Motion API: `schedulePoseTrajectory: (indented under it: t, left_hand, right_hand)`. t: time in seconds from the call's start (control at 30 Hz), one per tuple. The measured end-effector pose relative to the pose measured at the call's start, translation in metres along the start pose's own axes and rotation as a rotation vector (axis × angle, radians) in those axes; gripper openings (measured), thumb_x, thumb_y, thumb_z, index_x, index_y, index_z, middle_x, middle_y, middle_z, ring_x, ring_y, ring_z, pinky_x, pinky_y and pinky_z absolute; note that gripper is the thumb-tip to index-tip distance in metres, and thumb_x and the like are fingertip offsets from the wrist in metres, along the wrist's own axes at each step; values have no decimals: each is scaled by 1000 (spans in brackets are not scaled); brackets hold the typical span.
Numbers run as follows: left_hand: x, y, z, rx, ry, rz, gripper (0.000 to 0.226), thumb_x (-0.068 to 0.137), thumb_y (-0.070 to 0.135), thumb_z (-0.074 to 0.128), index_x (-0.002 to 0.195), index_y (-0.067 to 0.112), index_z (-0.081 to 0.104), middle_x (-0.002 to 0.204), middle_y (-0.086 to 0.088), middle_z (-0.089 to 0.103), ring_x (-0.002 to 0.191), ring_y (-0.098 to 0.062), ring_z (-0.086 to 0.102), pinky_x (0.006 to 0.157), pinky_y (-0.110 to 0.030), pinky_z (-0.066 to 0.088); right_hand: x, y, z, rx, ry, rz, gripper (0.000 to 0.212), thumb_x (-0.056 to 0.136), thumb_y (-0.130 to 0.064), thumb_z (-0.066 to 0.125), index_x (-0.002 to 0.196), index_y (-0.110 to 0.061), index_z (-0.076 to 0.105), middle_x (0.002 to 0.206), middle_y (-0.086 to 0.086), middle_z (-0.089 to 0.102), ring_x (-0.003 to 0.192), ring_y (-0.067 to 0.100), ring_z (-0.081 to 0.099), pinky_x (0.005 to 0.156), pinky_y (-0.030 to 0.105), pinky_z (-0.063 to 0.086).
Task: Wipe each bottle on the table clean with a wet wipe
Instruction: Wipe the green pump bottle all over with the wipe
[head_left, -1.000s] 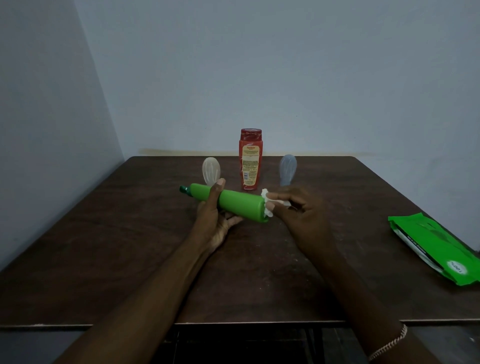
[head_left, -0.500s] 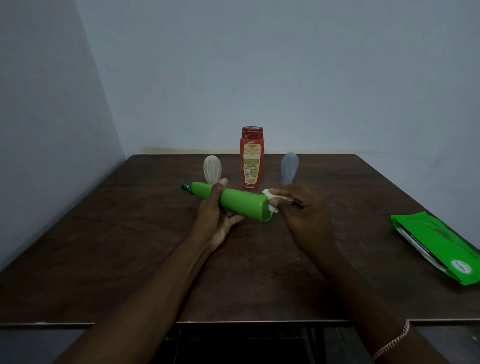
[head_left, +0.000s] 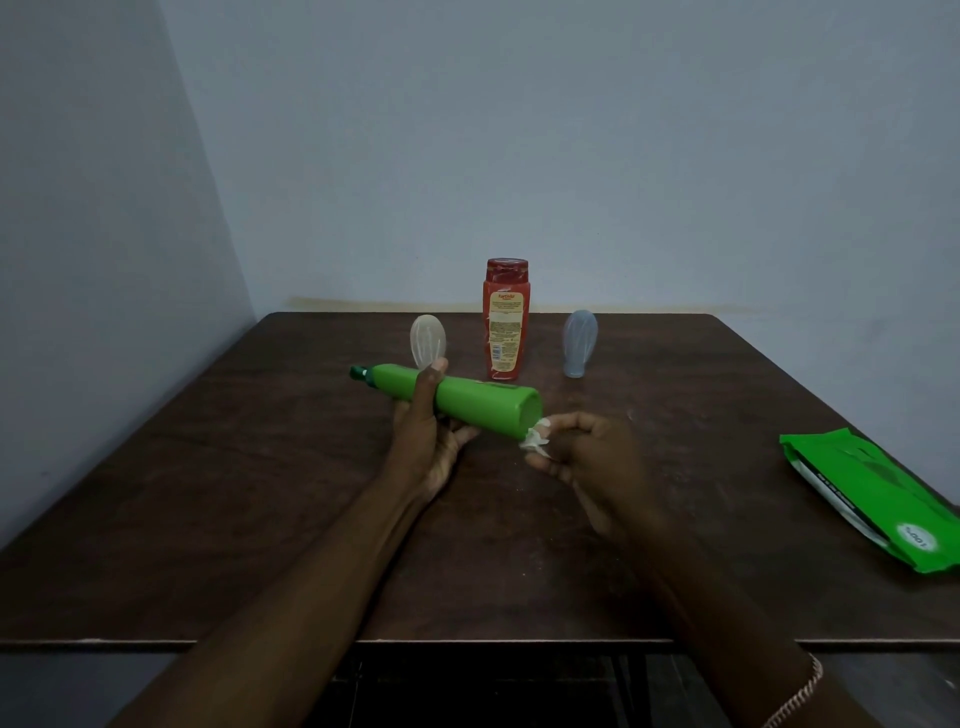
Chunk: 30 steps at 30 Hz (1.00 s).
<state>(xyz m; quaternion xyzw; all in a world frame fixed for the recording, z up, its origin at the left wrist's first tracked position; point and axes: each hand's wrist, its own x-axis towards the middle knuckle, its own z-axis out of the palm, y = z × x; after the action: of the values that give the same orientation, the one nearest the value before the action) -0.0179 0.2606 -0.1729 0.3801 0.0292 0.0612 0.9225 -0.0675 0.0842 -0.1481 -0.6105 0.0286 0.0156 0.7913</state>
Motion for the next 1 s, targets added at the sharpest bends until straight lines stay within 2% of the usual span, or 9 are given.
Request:
schedulePoseTrajectory:
  t: [0.17, 0.23, 0.3, 0.37, 0.6, 0.7, 0.8, 0.87, 1.0]
  left_hand:
    - [1, -1, -1, -4, 0, 7, 73, 81, 33, 77, 142, 9, 44, 115, -22, 55, 106, -32, 62, 76, -47, 60]
    - [2, -1, -2, -6, -2, 1, 73, 83, 33, 77, 143, 9, 43, 116, -22, 54, 109, -33, 62, 78, -48, 59]
    - [4, -1, -4, -18, 9, -13, 66, 89, 34, 72, 142, 9, 43, 119, -21, 54, 114, -34, 61, 81, -50, 59]
    - [5, -2, -6, -30, 20, -30, 58, 93, 33, 67, 140, 9, 44, 121, -21, 55, 117, -33, 61, 86, -52, 59]
    - [6, -3, -5, -17, 4, -29, 60, 93, 32, 69, 142, 12, 42, 121, -23, 56, 118, -35, 62, 87, -54, 57]
    - [7, -3, -7, -36, 10, -23, 60, 92, 31, 70, 141, 10, 42, 121, -23, 54, 113, -34, 63, 83, -51, 58]
    - [5, -2, -4, -29, 12, -13, 68, 84, 31, 75, 140, 11, 42, 118, -23, 56, 110, -33, 64, 82, -52, 59]
    - [3, -1, -2, -33, 3, -13, 72, 78, 32, 76, 139, 11, 44, 117, -23, 57, 111, -33, 63, 84, -53, 59]
    - [2, 0, -2, -34, 22, -15, 65, 84, 31, 74, 139, 11, 45, 115, -22, 58, 108, -32, 64, 79, -49, 60]
  right_hand:
    - [-15, -16, 8, 168, -84, 95, 21, 88, 17, 49, 96, -2, 47, 101, 29, 61, 70, 31, 71, 50, 25, 56]
    - [-18, -29, 9, 269, -138, 43, 19, 89, 15, 50, 100, -1, 49, 99, 28, 63, 64, 28, 71, 52, 23, 57]
    - [-16, -38, 6, 298, -105, -60, 21, 87, 11, 56, 105, 0, 52, 106, 24, 65, 74, 29, 73, 59, 23, 59]
    - [-13, -37, 2, 135, -37, -176, 23, 85, 3, 66, 107, 0, 58, 106, 18, 70, 85, 26, 74, 66, 25, 59]
    - [-10, -9, 3, -448, 75, -568, 18, 83, -15, 75, 101, -16, 74, 94, -5, 73, 85, 4, 70, 72, 15, 55]
    - [-8, -1, -2, -680, 47, -792, 10, 80, -12, 77, 88, -17, 74, 87, -9, 69, 81, 3, 64, 70, 14, 49]
    - [-2, 2, -14, -891, 12, -842, 13, 78, -5, 74, 79, -18, 71, 82, -8, 66, 77, 5, 61, 69, 19, 46]
    - [4, -1, -21, -935, 32, -817, 15, 77, -6, 74, 77, -21, 69, 81, -9, 64, 75, 4, 59, 67, 23, 47]
    - [0, -6, -15, -740, 34, -856, 9, 81, -16, 77, 85, -18, 70, 84, -9, 67, 80, 3, 63, 68, 19, 50]
